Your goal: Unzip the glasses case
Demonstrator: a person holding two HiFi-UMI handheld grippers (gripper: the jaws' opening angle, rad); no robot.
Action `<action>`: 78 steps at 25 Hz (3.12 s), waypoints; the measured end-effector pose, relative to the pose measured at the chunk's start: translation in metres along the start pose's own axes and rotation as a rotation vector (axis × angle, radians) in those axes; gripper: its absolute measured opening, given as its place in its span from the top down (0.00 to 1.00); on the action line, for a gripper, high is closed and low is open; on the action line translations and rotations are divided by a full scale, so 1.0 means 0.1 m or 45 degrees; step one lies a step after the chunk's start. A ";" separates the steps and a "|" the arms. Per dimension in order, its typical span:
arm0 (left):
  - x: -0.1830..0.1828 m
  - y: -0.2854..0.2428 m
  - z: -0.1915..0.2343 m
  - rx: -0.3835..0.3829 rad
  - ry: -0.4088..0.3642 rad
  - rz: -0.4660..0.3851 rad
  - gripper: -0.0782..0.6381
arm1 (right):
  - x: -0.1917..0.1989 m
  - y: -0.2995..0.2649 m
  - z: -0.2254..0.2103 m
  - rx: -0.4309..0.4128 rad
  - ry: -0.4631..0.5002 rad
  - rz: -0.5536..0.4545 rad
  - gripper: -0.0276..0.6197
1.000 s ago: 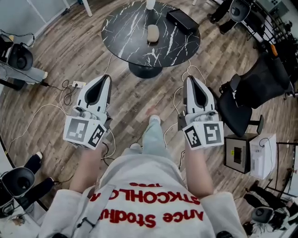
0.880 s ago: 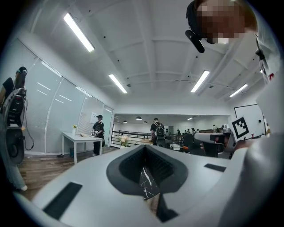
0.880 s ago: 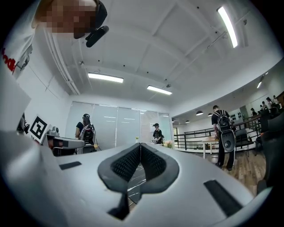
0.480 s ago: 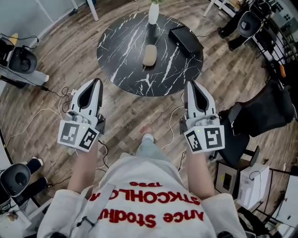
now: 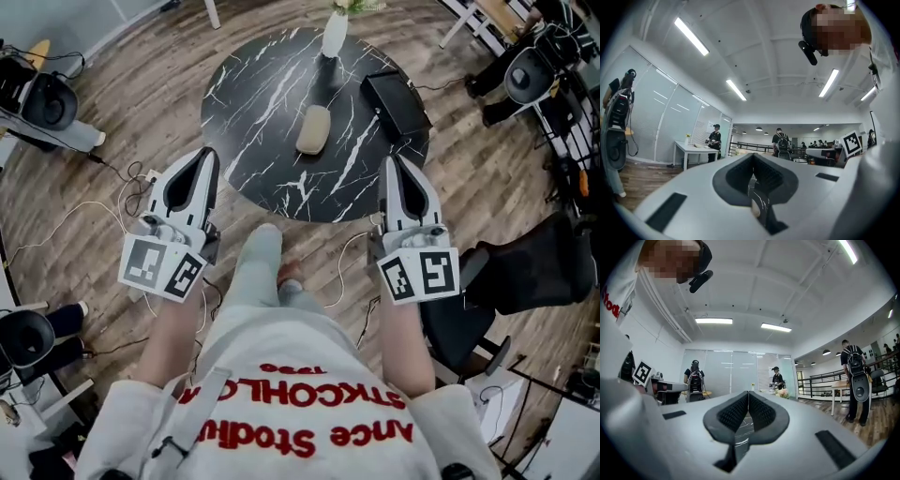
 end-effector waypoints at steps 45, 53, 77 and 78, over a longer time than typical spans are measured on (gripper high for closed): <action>1.79 -3.37 0.97 0.476 0.074 0.355 0.88 | 1.79 -2.61 -1.43 -0.047 0.124 0.541 0.93; 2.44 -3.46 0.81 0.548 0.042 0.513 0.88 | 2.70 -2.74 -1.43 -0.294 0.162 0.833 0.93; 3.68 -3.28 0.51 0.561 0.167 1.106 0.88 | 3.93 -2.84 -1.13 -1.580 1.112 1.160 0.84; 3.68 -3.29 0.50 0.570 0.149 1.110 0.88 | 3.94 -2.82 -1.12 -1.628 1.150 1.169 0.84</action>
Point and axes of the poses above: the fingertips, and each gripper's own axes: y backward along the fingers, z to its left, x out of its underside, the point moved 3 cm from there along y, backward along the fingers, and after that the axes turned 5 degrees about x, right-handed, at the moved point
